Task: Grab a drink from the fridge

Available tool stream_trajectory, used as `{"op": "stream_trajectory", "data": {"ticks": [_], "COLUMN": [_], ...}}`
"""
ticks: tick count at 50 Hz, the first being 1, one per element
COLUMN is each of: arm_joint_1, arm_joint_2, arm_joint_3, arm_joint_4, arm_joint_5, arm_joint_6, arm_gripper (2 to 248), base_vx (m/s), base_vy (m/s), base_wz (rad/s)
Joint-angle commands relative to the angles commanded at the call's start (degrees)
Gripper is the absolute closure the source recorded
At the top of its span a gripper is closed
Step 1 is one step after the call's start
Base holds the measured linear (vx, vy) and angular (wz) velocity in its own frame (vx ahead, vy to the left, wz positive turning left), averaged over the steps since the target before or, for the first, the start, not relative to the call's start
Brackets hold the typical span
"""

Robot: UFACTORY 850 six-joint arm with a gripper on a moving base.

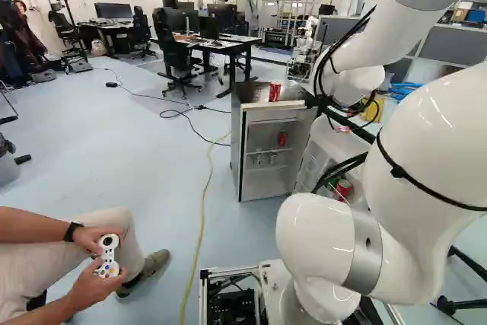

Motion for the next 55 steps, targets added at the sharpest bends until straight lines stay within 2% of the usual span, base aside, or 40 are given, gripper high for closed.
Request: {"op": "stream_trajectory", "data": {"ticks": [55], "arm_joint_1": [-7.0], "arm_joint_2": [2.5], "arm_joint_3": [-5.7], "arm_joint_4": [0.0], "arm_joint_5": [-20.7], "arm_joint_6": [0.0], "arm_gripper": [3], "base_vx": [0.0], "base_vy": [0.0], "base_wz": [0.0]}}
